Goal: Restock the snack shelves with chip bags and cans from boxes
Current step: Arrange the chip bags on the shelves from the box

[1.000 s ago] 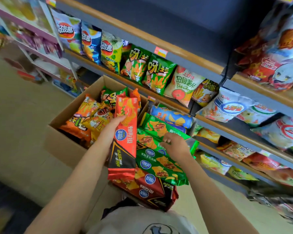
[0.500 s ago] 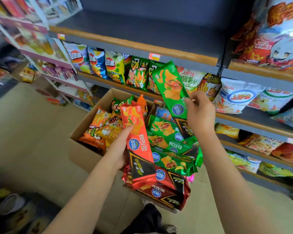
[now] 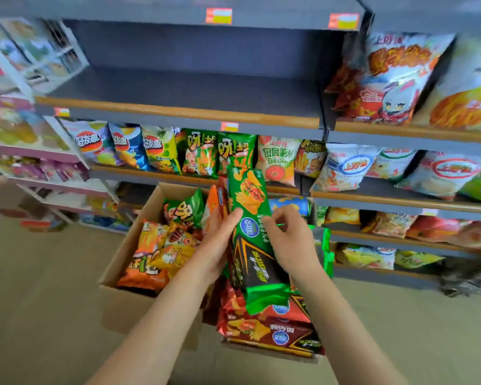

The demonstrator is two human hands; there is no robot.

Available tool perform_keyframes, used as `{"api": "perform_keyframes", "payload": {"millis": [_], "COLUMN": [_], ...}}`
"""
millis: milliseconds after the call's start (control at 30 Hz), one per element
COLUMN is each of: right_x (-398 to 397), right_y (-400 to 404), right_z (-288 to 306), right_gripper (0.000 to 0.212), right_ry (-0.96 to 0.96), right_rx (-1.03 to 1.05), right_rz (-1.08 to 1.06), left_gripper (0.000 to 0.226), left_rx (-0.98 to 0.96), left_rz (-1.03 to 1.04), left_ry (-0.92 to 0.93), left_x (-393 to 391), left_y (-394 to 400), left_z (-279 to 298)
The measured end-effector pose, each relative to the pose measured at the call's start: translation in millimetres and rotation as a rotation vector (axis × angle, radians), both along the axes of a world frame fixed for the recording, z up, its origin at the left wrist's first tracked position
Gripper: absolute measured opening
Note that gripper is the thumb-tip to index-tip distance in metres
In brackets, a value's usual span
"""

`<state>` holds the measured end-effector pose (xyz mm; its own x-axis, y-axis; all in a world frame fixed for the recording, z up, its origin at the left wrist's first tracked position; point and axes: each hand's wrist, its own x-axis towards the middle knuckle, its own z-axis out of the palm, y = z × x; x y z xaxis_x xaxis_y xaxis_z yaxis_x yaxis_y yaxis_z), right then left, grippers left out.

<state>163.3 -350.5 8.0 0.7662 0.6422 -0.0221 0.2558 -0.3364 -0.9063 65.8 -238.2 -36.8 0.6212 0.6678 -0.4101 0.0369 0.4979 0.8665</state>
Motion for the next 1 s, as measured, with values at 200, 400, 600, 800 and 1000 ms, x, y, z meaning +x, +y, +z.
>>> {"api": "perform_keyframes", "payload": {"millis": [200,400,600,800,1000], "right_x": [-114.5,-227.2,-232.6,-200.4,-172.3], "right_y": [111.2,227.3,308.2,403.7,505.6], "right_z": [-1.3,10.4,23.5,65.1,85.2], "right_gripper": [0.019,0.041,0.048,0.044,0.034], "right_ry": [0.192,1.103,0.995,0.698,0.603], "right_rx": [0.135,0.129,0.327,0.271,0.284], "right_rz": [-0.076,0.159,0.078,0.156,0.228], "left_gripper": [0.078,0.059,0.034,0.041,0.009], "left_rx": [0.038,-0.110,-0.081,0.122,0.239], "left_rz": [0.017,0.070,-0.112,0.042,0.148], "left_ry": [-0.112,-0.085,-0.017,-0.101,-0.117], "left_x": [-110.6,-206.0,-211.9,-206.2,-164.1], "left_y": [111.6,233.9,303.0,380.6,494.5], "left_z": [2.8,21.6,61.8,89.3,128.8]}}
